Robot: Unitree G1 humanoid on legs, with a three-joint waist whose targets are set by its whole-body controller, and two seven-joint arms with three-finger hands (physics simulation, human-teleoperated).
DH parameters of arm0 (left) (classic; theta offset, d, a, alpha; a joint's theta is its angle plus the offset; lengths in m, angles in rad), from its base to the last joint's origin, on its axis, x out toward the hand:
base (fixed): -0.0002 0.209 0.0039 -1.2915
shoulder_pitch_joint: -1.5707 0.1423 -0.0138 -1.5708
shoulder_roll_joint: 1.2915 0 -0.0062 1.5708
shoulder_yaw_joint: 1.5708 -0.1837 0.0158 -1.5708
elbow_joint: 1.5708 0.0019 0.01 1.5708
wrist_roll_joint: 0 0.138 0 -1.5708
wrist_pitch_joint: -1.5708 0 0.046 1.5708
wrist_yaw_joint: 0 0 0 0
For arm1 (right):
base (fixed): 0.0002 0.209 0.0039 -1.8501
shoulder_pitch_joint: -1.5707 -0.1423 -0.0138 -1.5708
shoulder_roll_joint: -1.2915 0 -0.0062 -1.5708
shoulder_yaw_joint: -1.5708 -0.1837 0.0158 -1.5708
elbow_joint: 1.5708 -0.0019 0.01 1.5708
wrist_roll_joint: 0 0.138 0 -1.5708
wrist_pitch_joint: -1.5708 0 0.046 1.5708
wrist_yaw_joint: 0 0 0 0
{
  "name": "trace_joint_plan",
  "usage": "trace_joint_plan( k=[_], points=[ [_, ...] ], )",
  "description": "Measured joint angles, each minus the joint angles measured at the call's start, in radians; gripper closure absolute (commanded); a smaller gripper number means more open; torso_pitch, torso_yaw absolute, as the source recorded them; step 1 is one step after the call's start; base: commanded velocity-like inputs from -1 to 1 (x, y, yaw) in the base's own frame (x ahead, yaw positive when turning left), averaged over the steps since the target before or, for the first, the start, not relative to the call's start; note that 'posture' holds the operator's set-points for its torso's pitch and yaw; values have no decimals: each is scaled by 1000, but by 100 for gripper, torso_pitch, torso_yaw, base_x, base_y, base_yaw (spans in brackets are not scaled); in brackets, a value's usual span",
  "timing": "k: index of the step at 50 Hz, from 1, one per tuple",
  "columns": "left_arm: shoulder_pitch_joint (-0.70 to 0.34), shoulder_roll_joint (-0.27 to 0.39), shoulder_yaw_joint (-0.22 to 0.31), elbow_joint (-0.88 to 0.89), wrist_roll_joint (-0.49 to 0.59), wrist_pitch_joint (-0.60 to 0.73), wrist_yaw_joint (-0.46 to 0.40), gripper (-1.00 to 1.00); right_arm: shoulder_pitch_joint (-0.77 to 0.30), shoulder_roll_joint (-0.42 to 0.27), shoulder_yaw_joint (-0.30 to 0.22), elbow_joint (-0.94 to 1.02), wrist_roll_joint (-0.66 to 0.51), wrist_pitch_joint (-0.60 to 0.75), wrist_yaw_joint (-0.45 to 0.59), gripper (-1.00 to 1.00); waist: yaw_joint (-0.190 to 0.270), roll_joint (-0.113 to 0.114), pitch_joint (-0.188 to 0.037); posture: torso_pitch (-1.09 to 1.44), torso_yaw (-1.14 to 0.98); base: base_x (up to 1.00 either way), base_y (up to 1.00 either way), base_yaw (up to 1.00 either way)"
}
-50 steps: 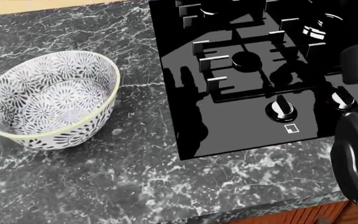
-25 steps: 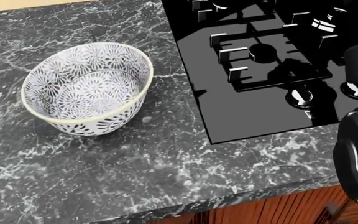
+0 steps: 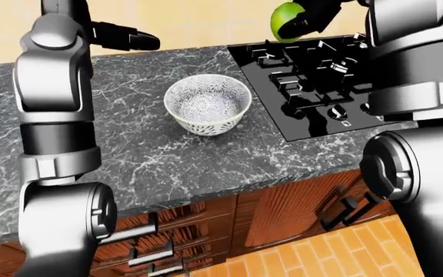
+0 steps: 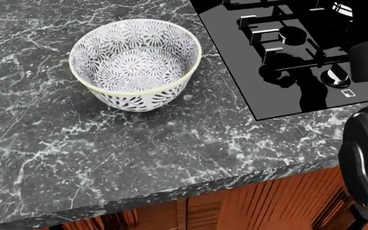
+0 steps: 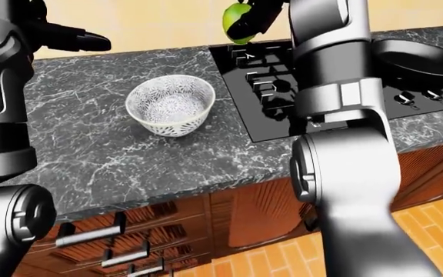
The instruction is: Pick the lime from the pan and place it in the bowl.
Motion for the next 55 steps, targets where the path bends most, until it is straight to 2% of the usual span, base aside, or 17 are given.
trace_joint_plan(
  k=[1, 6, 11, 18, 25, 37, 44, 55],
  points=[
    [7, -3, -2, 1, 0, 2, 0, -100, -3, 2, 0, 15, 1, -2, -2, 100, -2, 11, 5, 0, 0, 0, 0, 0],
    [8, -10, -12, 18, -6, 9, -7, -100, -46, 20, 5, 131, 0, -26, -30, 100, -14, 51, -6, 0, 0, 0, 0, 0],
    [-2, -1, -6, 9, -5, -7, -6, -100, -118, 46, 14, 219, 4, -57, -46, 100, -23, 65, -16, 0, 0, 0, 0, 0],
    [2, 11, 0, 29, -7, -26, -8, -100, -189, 78, 17, 299, 11, -111, -71, 100, -25, 66, -29, 0, 0, 0, 0, 0],
    [4, 21, 3, 52, -6, -36, -7, -100, -215, 121, 22, 388, 21, -145, -84, 100, -25, 66, -25, 0, 0, 0, 0, 0],
    [14, 38, 12, 51, -7, -43, -10, -100, -233, 182, 44, 395, 11, -153, -54, 100, -26, 70, -21, 0, 0, 0, 0, 0],
    [20, 50, 14, 70, -11, -57, -10, -100, -224, 213, 60, 375, -3, -153, -6, 100, -30, 73, -20, 0, 0, 0, 0, 0],
    [37, 68, 23, 80, -13, -73, -11, -100, -218, 254, 86, 360, -47, -125, 162, 100, -39, 85, -14, 0, 0, 0, 0, 0]
  ],
)
